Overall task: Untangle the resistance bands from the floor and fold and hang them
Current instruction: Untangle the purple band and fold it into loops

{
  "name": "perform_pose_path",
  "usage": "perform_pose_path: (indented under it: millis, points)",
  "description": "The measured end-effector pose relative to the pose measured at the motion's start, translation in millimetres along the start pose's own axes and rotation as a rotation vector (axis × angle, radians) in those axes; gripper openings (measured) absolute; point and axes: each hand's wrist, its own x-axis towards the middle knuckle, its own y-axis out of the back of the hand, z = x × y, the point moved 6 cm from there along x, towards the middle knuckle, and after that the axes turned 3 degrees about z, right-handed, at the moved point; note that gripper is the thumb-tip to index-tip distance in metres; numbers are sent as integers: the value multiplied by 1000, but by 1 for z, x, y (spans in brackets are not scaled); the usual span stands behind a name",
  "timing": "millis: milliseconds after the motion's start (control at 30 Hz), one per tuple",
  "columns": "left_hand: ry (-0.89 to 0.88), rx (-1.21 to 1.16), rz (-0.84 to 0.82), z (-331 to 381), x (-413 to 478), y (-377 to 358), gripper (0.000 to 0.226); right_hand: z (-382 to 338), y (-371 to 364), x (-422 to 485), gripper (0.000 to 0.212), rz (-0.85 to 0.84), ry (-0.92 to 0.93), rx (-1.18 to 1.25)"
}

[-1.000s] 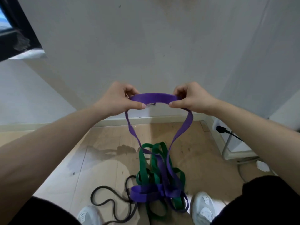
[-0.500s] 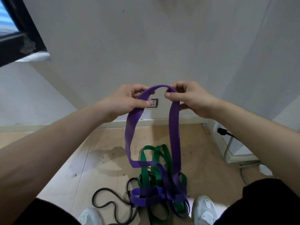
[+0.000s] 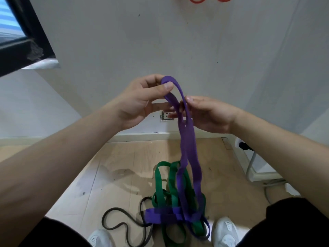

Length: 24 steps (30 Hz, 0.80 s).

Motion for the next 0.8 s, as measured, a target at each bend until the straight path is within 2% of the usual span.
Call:
perform_pose_path:
  millis: [67,167,300,433,500,600,700,800]
  points:
    - [-24,-32,22,3,2,2,11,0,2,4,31,-1,13,3]
    - [-42,-98,65,8,3,8,10,2,2,9,53,-55,5,-46]
    - [-60,-170,173,17,4,22,4,5,-4,11,33,-157,-54,-90]
    - [-46,-171,267,14,3,40,15,11,1,16,45,-136,-139,-131]
    - [-23,-160,285,8,1,49,13,10,4,17,41,-102,-145,-166]
    - [50,29,266,-2,1,68,9,5,9,15,32,-1,-127,-160]
    - [159,282,199,-14,-5,77,30,0,14,14,32,118,-86,-101]
    - [166,534,150,-22,-10,70,53,-6,15,15,27,167,-56,-102]
